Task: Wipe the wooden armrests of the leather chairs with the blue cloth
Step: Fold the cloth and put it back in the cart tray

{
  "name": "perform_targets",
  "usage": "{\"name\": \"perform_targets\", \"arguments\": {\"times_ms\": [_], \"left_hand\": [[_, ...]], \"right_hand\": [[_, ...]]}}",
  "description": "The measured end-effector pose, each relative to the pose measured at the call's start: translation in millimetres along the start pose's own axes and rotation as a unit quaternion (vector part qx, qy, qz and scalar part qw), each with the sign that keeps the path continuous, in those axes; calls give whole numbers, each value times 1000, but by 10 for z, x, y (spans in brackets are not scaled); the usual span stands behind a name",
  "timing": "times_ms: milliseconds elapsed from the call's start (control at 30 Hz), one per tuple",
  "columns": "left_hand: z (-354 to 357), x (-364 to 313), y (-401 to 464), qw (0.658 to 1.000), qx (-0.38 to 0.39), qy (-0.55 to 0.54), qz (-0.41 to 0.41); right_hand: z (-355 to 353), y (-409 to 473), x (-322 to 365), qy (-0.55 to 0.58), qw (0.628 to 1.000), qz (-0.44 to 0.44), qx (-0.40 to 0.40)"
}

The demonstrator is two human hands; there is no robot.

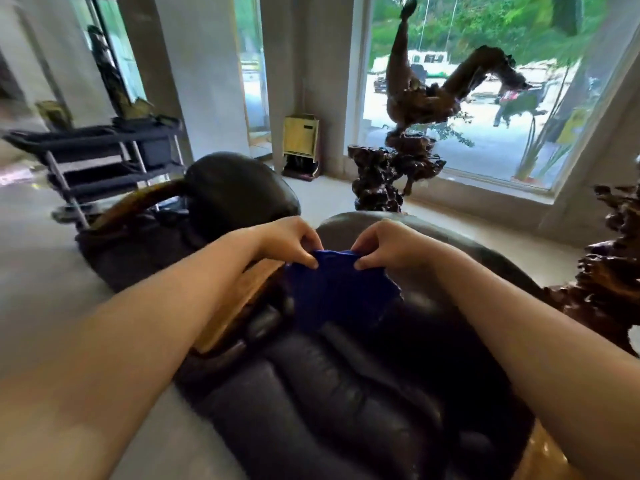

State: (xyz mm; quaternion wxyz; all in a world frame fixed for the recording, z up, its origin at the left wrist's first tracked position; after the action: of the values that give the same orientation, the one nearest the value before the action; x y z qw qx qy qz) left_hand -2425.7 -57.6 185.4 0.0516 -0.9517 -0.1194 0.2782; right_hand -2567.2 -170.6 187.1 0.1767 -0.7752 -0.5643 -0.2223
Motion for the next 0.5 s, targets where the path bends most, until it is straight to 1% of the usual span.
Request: {"name": "perform_targets", "arguments": {"times_ms": [67,133,300,400,500], "left_hand": [[-127,269,-231,1000,-13,-3,-14],[-312,684,-569,999,-27,-13,-41],[-696,1663,-1319,993,-42,-30,-108],[-925,2201,-1655,986,-63,-57,-146],[-1137,2641,-1875,981,-76,-49,-174]], "right_hand": [[156,222,262,-13,1000,-13,0],[416,540,656,-8,999,-35,8],[1061,1359,1541,-11,995,-82,52],[1384,1829,1977,-10,991,-105,80],[1619,2235,2314,5,987,-125,99]]}}
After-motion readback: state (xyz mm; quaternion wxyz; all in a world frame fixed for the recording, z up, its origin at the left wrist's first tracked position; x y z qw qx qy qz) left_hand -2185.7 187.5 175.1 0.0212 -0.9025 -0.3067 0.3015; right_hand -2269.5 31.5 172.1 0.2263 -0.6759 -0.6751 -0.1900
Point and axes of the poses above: each hand's wrist, its own y-axis towards the middle knuckle, its own z-axis out of the palm, x = y × z, the point moved 4 cm from there along y, towards the middle knuckle, and after that the axes turned 2 degrees about -z, right-handed, at the moved point
